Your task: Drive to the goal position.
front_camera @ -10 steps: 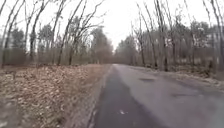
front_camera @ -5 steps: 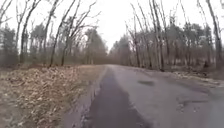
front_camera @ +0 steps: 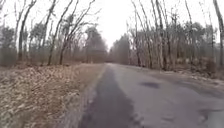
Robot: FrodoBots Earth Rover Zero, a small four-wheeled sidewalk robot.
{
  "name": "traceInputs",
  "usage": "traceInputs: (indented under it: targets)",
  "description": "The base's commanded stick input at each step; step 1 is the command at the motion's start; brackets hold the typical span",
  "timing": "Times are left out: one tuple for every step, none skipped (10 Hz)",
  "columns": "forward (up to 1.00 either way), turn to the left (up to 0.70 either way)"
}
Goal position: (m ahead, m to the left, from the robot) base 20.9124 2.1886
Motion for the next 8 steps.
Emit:
traceInputs:
  targets:
    - [1.0, 0.0]
    - [1.0, 0.0]
    - [1.0, 0.0]
    - [1.0, 0.0]
    - [1.0, 0.0]
    - [1.0, 0.0]
    - [1.0, 0.0]
    - [1.0, 0.0]
